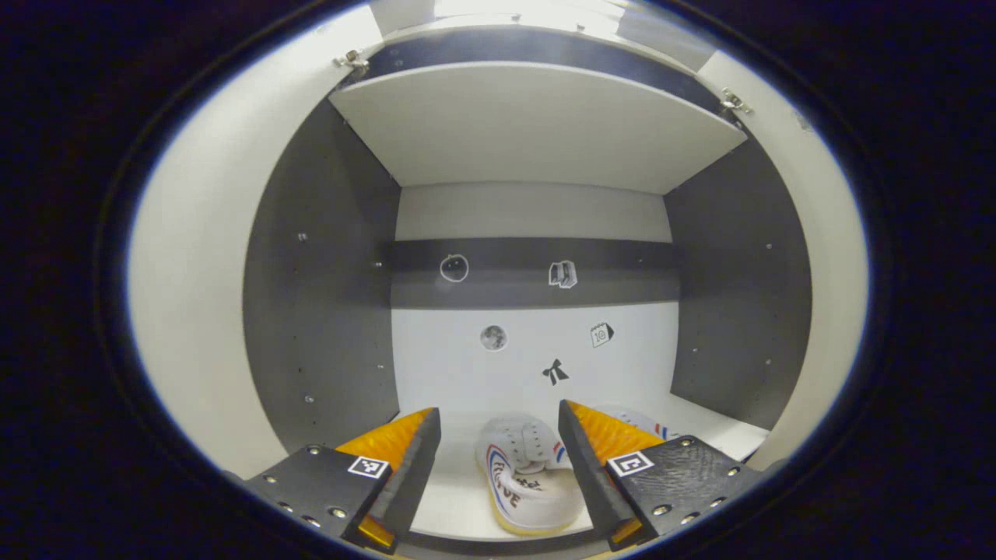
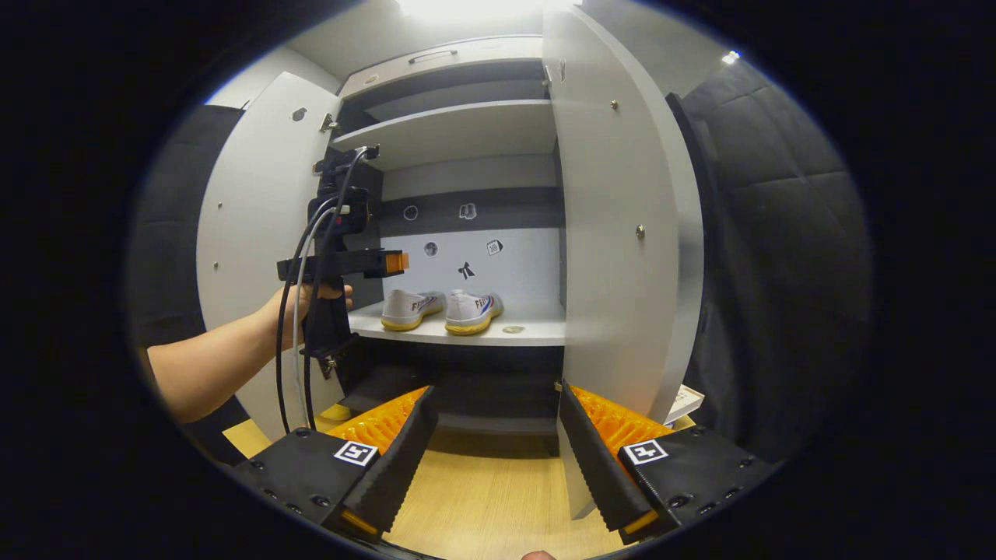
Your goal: Grab one shoe with the right hand and put it into the shoe cabinet, grab the other shoe with the left hand and put it into the shoe cabinet; then close the right door with the right hand and the left door with the left hand.
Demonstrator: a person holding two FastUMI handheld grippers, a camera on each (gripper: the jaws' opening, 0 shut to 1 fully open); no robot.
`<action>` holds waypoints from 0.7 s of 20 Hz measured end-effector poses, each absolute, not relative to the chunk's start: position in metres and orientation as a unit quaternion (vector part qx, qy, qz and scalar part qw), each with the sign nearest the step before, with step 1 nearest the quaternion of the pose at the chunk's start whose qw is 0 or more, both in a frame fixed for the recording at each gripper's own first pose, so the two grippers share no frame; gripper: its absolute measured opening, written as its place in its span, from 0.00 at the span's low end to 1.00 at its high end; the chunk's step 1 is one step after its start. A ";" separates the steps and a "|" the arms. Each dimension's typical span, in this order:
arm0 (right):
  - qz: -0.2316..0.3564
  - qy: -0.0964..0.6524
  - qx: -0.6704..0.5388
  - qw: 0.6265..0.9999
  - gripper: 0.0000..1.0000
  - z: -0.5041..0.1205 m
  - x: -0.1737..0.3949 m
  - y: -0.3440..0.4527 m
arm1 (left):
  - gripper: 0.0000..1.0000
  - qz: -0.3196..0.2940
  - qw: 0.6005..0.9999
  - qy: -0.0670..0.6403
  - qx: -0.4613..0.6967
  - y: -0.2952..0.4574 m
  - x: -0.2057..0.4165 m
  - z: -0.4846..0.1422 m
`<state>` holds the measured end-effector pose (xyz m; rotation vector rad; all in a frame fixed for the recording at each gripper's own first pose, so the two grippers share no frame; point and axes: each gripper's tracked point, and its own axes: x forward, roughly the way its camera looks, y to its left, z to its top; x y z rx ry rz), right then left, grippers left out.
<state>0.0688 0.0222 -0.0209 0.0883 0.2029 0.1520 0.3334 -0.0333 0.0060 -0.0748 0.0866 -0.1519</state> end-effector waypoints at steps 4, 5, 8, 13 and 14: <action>0.114 0.091 0.046 0.988 0.99 -0.014 0.059 0.030 | 0.86 -0.070 0.997 0.010 -0.024 -0.028 0.272 0.043; 0.124 0.089 0.047 0.987 0.99 -0.013 0.055 0.032 | 0.86 -0.069 0.997 0.003 -0.020 -0.027 0.255 0.051; 0.152 0.076 0.048 0.984 0.99 -0.008 0.043 0.037 | 0.87 -0.062 0.998 -0.009 -0.001 -0.021 0.207 0.067; 0.166 0.056 0.041 0.984 0.99 0.008 0.026 0.043 | 0.87 -0.055 0.998 -0.007 0.007 -0.004 0.134 0.071; 0.166 0.052 0.039 0.984 0.99 0.012 0.024 0.045 | 0.87 -0.054 0.998 -0.006 0.010 0.000 0.124 0.072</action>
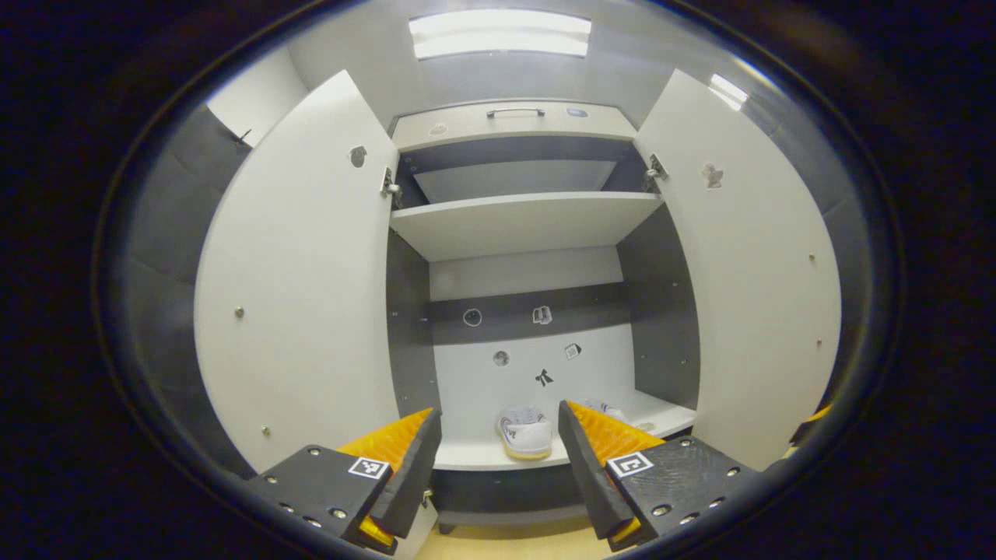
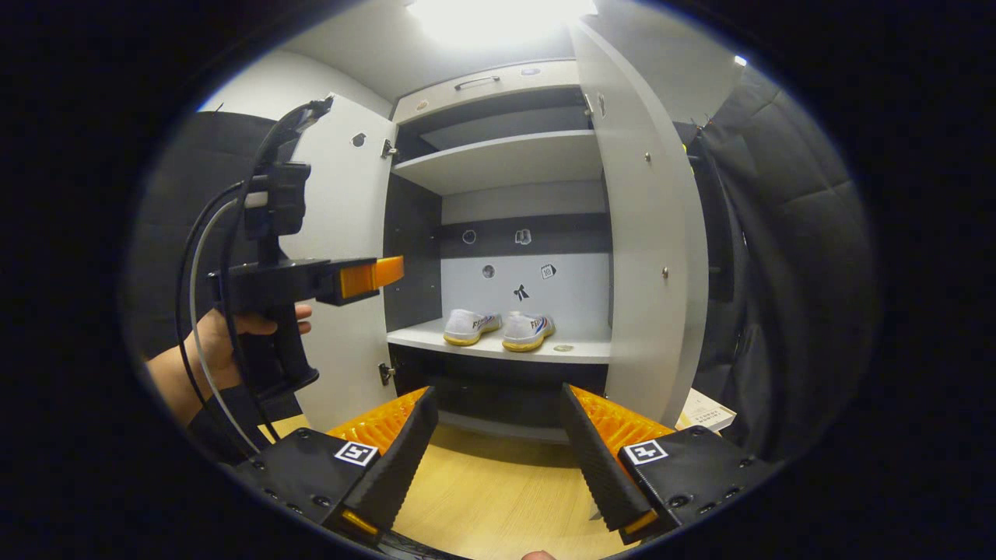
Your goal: Grab one shoe with the right hand and put it into the shoe cabinet, grab the other shoe with the left hand and put it into the shoe cabinet; then close the right door with the right hand and the left door with the left hand.
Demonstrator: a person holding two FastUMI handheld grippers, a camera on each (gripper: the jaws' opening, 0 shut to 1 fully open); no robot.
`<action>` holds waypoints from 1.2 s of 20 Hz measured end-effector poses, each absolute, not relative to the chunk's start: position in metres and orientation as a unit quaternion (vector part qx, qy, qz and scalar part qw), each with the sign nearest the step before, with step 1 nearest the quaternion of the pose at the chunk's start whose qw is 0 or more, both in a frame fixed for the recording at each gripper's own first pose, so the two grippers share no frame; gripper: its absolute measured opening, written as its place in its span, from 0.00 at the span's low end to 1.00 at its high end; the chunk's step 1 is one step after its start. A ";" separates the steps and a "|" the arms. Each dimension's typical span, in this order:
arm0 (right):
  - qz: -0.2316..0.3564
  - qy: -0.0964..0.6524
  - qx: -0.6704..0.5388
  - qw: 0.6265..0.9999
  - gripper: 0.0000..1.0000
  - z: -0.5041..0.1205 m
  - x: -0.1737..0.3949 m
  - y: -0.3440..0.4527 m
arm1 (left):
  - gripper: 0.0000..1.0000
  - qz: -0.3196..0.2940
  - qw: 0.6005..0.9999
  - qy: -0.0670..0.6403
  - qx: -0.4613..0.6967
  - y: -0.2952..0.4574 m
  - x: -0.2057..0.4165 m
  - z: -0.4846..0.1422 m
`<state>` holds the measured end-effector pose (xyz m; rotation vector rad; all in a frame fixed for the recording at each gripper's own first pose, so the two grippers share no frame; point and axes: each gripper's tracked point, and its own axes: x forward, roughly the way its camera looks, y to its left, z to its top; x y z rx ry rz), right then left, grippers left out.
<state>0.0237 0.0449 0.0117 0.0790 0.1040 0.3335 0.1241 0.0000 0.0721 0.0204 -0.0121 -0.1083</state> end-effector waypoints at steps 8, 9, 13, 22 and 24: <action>0.129 0.033 0.031 0.991 0.96 0.039 -0.007 0.050 | 0.87 -0.071 0.997 0.023 -0.011 0.035 0.047 0.056; 0.125 0.032 0.034 0.991 0.96 0.043 -0.012 0.050 | 0.87 -0.074 0.997 0.022 -0.015 0.041 0.038 0.058; 0.098 0.032 0.044 0.994 0.99 0.055 -0.030 0.033 | 0.86 -0.083 0.996 0.019 -0.014 0.059 0.016 0.060; -0.011 0.034 0.034 0.999 0.99 0.073 -0.032 -0.058 | 0.87 -0.101 0.994 0.017 -0.025 0.060 0.003 0.054; -0.035 0.034 0.025 0.999 0.99 0.070 -0.023 -0.079 | 0.86 -0.102 0.994 0.022 -0.021 0.060 0.001 0.050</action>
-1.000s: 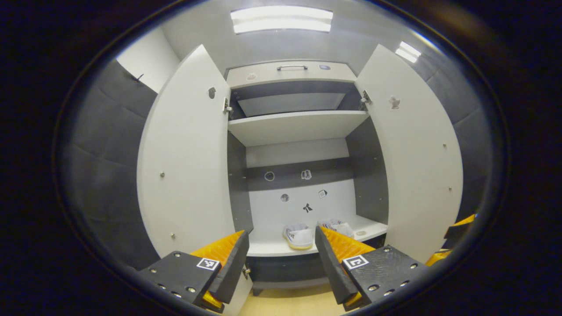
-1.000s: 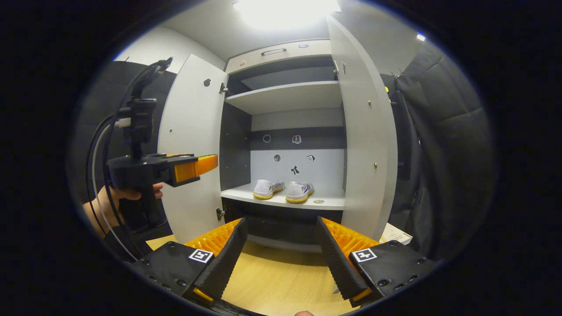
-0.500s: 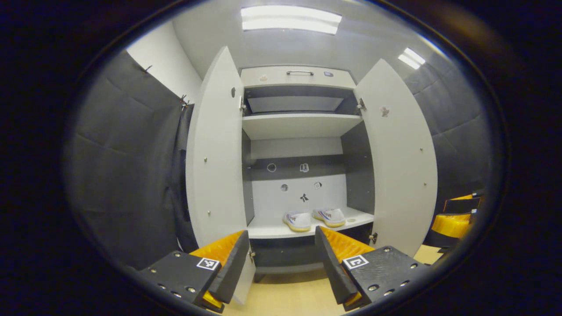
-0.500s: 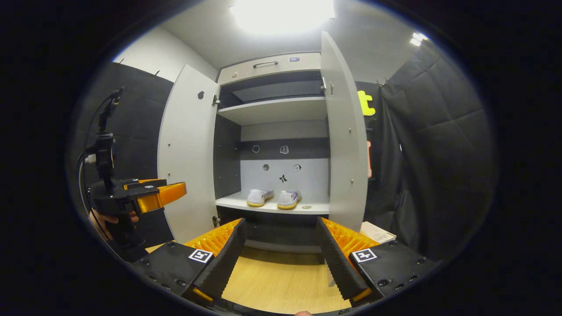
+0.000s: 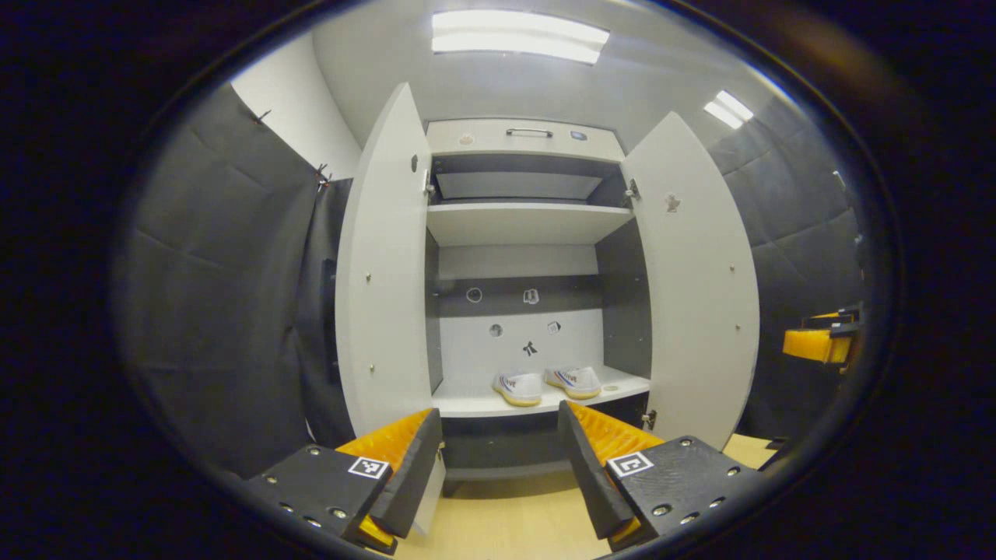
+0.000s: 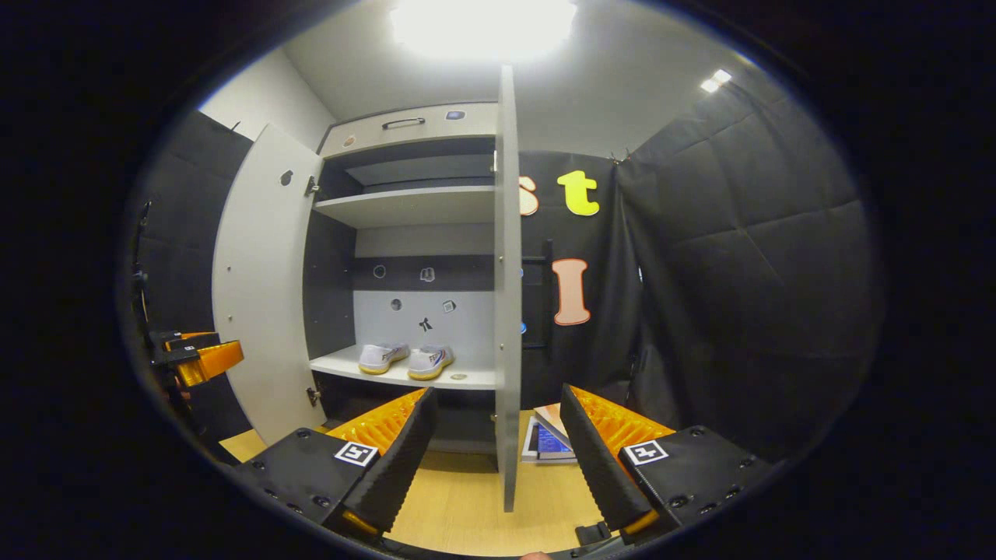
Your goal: Grab one shoe with the right hand and put it into the shoe cabinet, grab the other shoe with the left hand and put it into the shoe cabinet; then close the right door with the right hand and the left door with the left hand.
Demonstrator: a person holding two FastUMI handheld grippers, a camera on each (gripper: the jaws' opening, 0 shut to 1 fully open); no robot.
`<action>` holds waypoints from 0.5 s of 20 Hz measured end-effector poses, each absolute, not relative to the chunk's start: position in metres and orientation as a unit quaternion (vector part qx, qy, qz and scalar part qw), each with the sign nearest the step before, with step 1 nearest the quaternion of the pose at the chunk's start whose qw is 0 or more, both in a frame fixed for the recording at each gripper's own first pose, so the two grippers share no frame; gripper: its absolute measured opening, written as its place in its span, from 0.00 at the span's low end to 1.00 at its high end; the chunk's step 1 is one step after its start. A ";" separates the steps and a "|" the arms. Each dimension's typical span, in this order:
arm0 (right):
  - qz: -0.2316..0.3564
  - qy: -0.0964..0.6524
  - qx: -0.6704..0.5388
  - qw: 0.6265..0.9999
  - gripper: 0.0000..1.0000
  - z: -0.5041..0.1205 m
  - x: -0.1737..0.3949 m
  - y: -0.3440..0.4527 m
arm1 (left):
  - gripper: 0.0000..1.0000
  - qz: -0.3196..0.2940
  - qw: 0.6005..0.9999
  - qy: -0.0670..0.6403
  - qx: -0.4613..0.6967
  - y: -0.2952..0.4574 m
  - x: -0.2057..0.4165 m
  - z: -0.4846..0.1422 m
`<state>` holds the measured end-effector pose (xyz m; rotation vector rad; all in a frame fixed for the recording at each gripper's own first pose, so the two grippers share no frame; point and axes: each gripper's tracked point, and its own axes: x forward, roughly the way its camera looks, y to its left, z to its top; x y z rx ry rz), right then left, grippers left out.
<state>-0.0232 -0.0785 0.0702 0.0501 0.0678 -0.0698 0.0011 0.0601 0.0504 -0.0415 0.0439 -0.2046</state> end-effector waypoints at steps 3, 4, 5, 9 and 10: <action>-0.066 0.034 0.016 0.997 0.99 0.072 -0.011 -0.106 | 0.86 -0.098 0.995 0.028 -0.021 0.063 0.001 0.046; -0.075 0.035 0.015 0.996 0.96 0.073 -0.007 -0.115 | 0.86 -0.094 0.995 0.029 -0.021 0.066 0.001 0.044; -0.086 0.035 0.014 0.996 0.96 0.074 -0.002 -0.124 | 0.86 -0.090 0.995 0.031 -0.020 0.068 0.001 0.043; -0.129 0.034 0.016 0.991 0.96 0.076 0.020 -0.156 | 0.86 -0.072 0.997 0.033 -0.024 0.083 0.002 0.041; -0.140 0.032 0.015 0.990 0.96 0.077 0.026 -0.162 | 0.86 -0.067 0.997 0.033 -0.025 0.087 0.001 0.042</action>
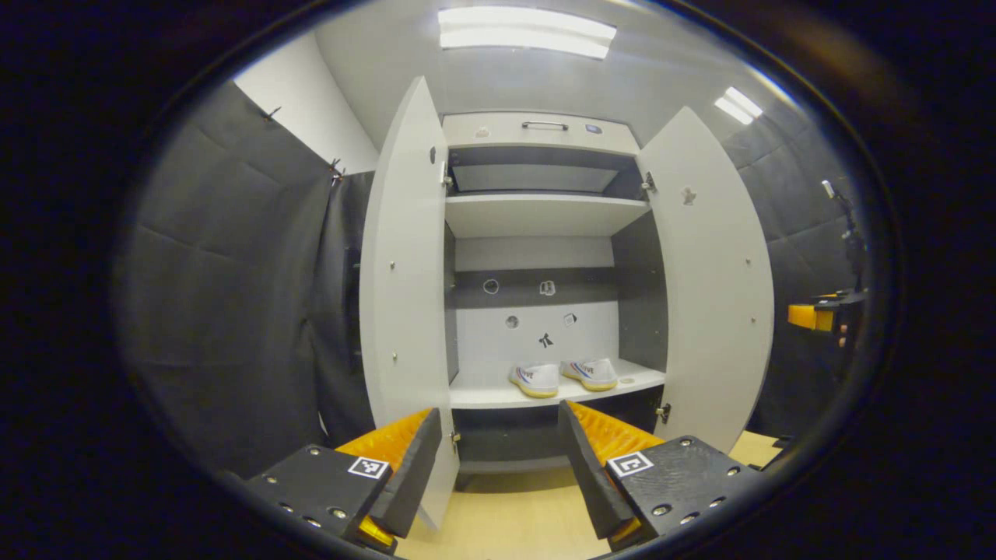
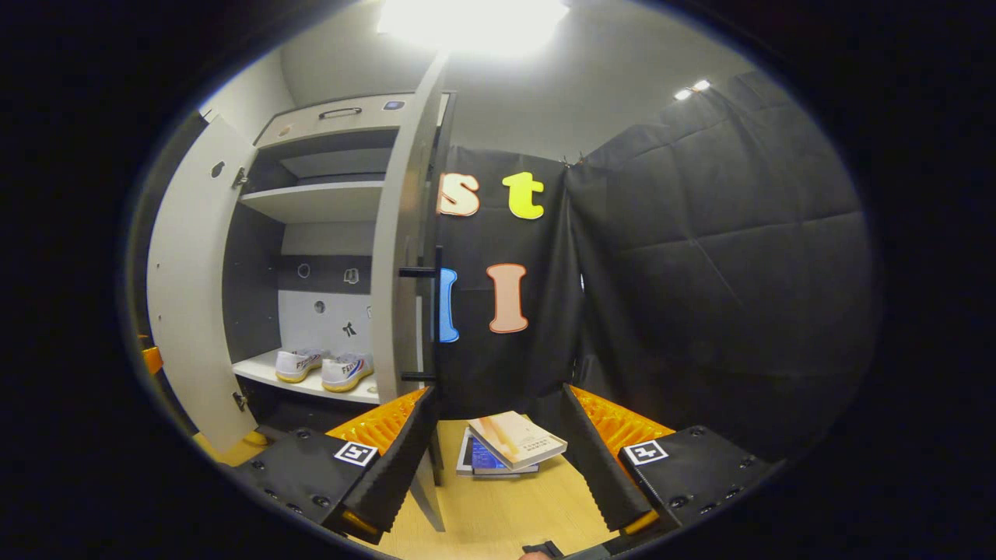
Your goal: Grab one shoe with the right hand and put it into the shoe cabinet, grab the other shoe with the left hand and put it into the shoe cabinet; then close the right door with the right hand and the left door with the left hand.
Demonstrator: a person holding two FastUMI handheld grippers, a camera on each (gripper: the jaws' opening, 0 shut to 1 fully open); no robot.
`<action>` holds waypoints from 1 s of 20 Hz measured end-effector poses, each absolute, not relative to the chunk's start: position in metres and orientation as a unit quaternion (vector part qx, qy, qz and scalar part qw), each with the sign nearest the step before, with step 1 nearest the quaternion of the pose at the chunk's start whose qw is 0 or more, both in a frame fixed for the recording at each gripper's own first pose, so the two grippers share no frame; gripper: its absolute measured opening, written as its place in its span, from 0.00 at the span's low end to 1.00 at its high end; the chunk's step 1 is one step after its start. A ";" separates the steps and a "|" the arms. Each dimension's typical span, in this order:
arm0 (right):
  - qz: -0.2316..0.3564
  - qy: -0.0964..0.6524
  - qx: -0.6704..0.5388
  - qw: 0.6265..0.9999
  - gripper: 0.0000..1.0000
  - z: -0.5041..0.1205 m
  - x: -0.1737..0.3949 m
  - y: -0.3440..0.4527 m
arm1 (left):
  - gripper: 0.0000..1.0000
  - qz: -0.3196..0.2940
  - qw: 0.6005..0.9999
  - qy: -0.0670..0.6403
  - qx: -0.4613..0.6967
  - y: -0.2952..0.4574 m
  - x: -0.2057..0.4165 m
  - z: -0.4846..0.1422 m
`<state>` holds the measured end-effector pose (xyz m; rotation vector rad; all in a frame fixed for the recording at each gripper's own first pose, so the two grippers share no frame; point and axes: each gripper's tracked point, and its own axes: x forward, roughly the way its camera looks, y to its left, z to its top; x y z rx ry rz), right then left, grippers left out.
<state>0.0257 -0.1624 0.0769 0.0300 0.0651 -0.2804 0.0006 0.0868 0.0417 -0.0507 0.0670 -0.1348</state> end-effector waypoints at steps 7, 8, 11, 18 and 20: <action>-0.171 0.041 0.007 0.984 0.99 0.075 0.059 -0.167 | 0.86 -0.034 0.998 0.043 -0.024 0.116 0.002 0.034; -0.174 0.044 0.005 0.984 0.99 0.073 0.061 -0.165 | 0.86 -0.030 0.998 0.044 -0.025 0.120 0.003 0.032; -0.175 0.040 -0.003 0.984 0.95 0.074 0.061 -0.163 | 0.86 -0.020 0.998 0.048 -0.025 0.132 0.001 0.029; -0.166 0.043 0.003 0.985 0.91 0.076 0.060 -0.146 | 0.85 -0.010 0.998 0.051 -0.030 0.153 0.008 0.025; -0.151 0.041 0.006 0.988 0.95 0.076 0.059 -0.133 | 0.85 -0.009 0.998 0.051 -0.030 0.158 0.008 0.024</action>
